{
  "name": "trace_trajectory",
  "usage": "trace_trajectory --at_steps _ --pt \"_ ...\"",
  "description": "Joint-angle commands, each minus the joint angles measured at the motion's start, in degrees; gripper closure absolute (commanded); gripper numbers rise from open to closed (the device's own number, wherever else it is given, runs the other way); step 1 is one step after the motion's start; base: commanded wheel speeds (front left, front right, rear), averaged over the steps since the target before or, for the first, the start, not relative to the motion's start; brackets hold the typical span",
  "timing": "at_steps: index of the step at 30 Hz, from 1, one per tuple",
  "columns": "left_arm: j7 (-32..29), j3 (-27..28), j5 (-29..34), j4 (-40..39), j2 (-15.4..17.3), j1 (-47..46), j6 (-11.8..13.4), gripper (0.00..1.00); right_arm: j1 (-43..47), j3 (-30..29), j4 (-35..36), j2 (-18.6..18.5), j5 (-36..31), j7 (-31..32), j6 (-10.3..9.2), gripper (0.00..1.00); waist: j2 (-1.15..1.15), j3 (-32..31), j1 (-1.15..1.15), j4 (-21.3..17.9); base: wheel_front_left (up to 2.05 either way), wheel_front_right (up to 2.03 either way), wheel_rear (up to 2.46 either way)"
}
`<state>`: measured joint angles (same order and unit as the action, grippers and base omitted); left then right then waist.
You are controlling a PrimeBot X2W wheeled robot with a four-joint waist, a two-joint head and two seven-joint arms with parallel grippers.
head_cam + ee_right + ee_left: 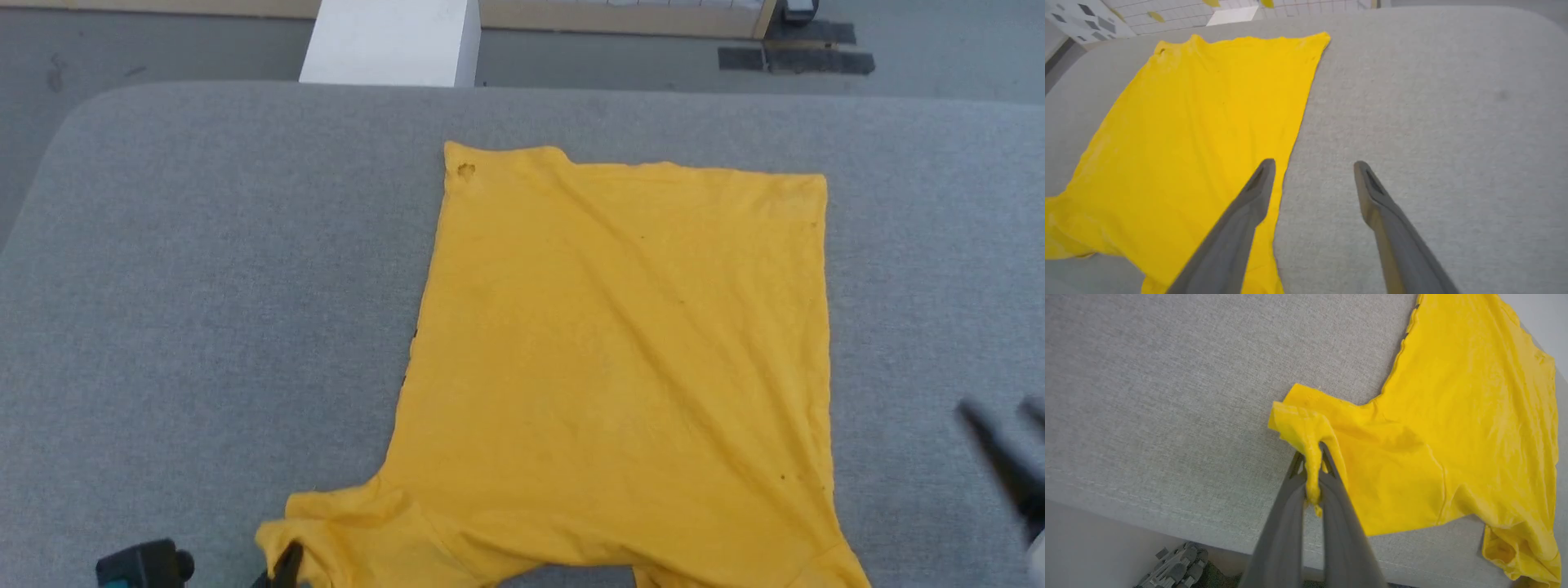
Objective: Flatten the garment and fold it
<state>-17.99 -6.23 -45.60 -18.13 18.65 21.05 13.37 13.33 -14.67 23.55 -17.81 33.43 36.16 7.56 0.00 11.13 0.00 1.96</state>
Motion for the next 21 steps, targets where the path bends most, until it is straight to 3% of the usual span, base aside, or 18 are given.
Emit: trace_trajectory --at_steps 1,4,10,15,21 --pt "0.54 -0.29 1.07 -0.98 -0.27 -1.61 -0.03 1.00 -4.71 -1.60 0.63 -1.63 -2.06 -0.96 -0.08 0.00 0.00 3.12 0.00 1.03 0.00 0.00 0.00" --pt "1.10 -1.27 2.54 -2.75 -0.59 -3.26 0.33 1.00 -13.23 -1.64 -0.29 -5.17 -4.22 -1.63 -0.08 0.00 0.00 6.01 0.00 2.18 0.00 0.00 0.00" --pt "1.67 -4.10 4.96 -5.17 -1.43 -6.75 0.17 1.00 -29.96 2.50 -9.27 -10.38 -5.44 0.64 -0.08 0.00 0.00 11.98 0.00 5.19 0.00 0.00 0.00" --pt "1.75 -6.27 6.43 -6.05 -2.14 -9.41 -0.08 1.00 -42.40 5.35 -19.39 -11.28 -6.99 3.58 -0.08 0.00 0.00 16.37 0.00 7.54 0.00 0.00 0.00" --pt "1.82 -8.07 7.15 -5.28 -2.90 -11.84 -0.65 1.00 -50.26 6.17 -29.47 -10.60 -11.06 6.96 -0.08 0.00 0.00 19.36 0.00 9.99 0.00 0.00 0.00"
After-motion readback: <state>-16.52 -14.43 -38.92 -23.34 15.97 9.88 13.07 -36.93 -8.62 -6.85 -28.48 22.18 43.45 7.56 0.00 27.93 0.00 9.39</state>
